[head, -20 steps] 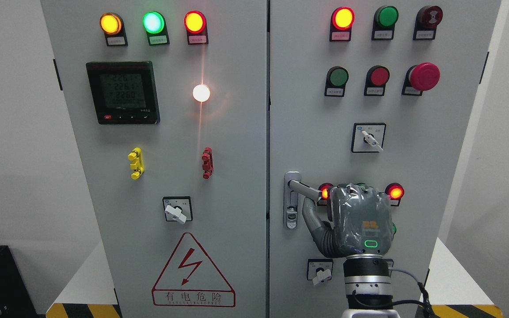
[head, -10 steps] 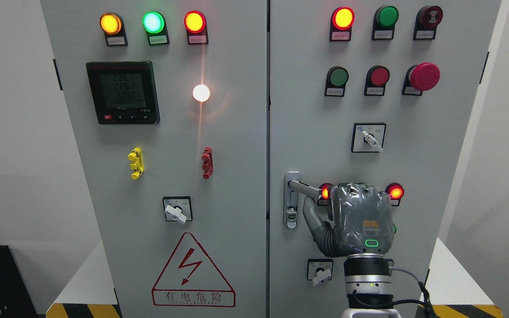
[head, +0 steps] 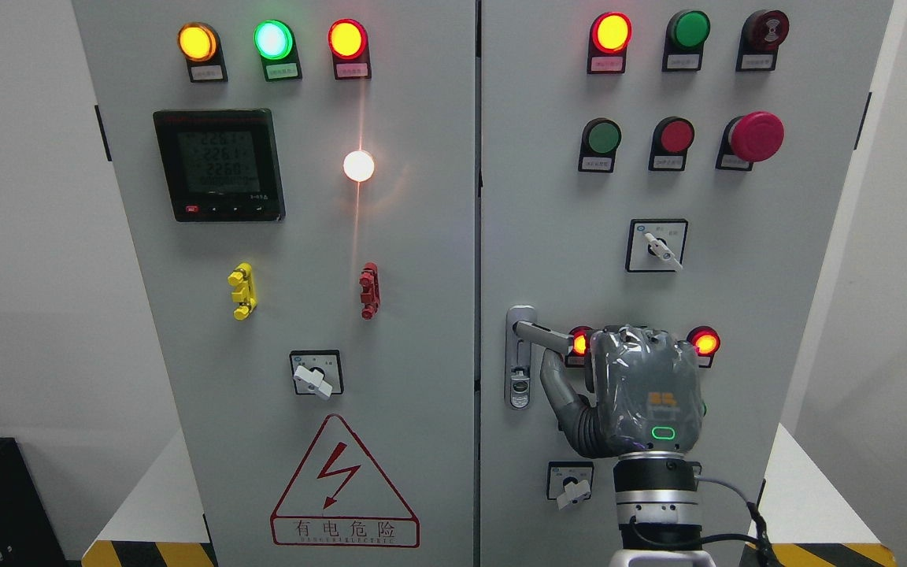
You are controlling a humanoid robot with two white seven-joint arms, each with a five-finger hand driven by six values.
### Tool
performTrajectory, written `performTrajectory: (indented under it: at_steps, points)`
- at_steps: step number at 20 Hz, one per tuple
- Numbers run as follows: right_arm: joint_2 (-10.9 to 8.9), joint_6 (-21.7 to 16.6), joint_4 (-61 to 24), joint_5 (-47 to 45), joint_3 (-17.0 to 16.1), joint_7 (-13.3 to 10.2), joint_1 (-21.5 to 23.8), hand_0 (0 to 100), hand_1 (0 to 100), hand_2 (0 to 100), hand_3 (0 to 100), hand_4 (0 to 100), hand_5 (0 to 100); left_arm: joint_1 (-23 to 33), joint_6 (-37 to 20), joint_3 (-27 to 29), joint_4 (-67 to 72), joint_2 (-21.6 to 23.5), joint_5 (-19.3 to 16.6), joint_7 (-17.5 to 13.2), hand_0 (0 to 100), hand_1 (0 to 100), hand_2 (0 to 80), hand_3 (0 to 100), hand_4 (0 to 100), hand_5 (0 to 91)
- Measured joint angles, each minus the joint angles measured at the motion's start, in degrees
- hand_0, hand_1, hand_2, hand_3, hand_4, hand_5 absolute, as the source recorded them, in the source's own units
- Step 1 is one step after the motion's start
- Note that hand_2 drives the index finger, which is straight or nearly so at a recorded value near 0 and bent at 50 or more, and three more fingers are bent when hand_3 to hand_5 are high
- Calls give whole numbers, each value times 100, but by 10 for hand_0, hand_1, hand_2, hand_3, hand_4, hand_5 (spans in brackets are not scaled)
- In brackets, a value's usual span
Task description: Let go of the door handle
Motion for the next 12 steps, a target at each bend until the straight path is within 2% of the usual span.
performTrajectory:
  at_steps: [6,12]
  points:
    - [4,0,-24,0,-2,7,32,571,349,963,1000,1000,1000,0,0,0,0,0,0,0,120,556,0,0,0,0]
    - [2,-8,-106,-8,-3,-9,212,589,316,885,1000,1000,1000,-1,0,0,0,0,0,0,120,556,0,0,0,0]
